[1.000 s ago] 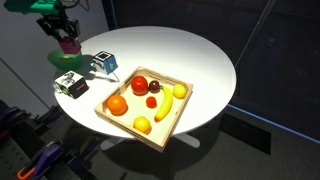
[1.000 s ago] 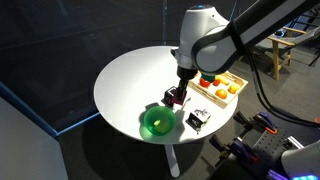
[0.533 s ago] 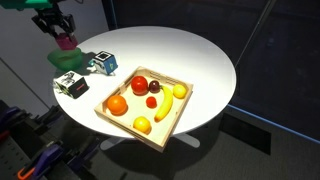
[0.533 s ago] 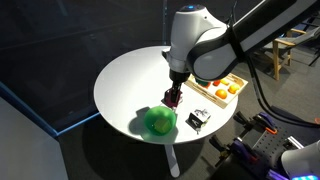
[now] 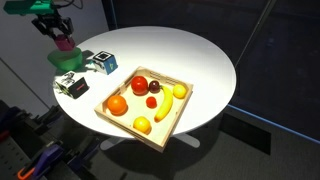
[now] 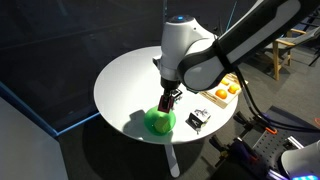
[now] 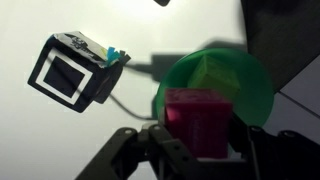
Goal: Put the pink block inside the green bowl
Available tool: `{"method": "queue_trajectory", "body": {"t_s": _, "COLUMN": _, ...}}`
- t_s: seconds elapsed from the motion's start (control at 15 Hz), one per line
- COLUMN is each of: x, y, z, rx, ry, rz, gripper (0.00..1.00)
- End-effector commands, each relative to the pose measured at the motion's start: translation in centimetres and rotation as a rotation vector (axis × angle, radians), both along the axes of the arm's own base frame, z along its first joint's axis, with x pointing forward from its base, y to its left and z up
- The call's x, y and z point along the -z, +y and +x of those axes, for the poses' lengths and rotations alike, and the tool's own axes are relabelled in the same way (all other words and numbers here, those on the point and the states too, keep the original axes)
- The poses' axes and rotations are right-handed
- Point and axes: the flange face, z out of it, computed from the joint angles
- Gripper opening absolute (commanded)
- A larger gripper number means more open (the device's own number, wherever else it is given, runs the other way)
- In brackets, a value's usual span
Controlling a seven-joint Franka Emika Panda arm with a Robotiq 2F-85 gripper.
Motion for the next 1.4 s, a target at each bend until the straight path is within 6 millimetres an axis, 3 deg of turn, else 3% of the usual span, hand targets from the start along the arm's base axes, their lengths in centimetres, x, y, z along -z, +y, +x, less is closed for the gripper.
{"method": "queue_trajectory", "body": {"t_s": 0.0, "x": 1.2, "y": 1.5, "z": 0.9, "rx": -0.015, "ry": -0.024, "rz": 0.01, "gripper": 0.3}}
{"method": "queue_trajectory", "body": {"t_s": 0.53, "x": 3.7, "y": 2.6, "z": 1.1, "rx": -0.041, "ry": -0.015, "rz": 0.022, "gripper": 0.3}}
{"method": "queue_trajectory", "body": {"t_s": 1.33, "x": 4.3, "y": 1.2, "z": 1.0, "rx": -0.015, "ry": -0.003, "rz": 0.009, "gripper": 0.3}}
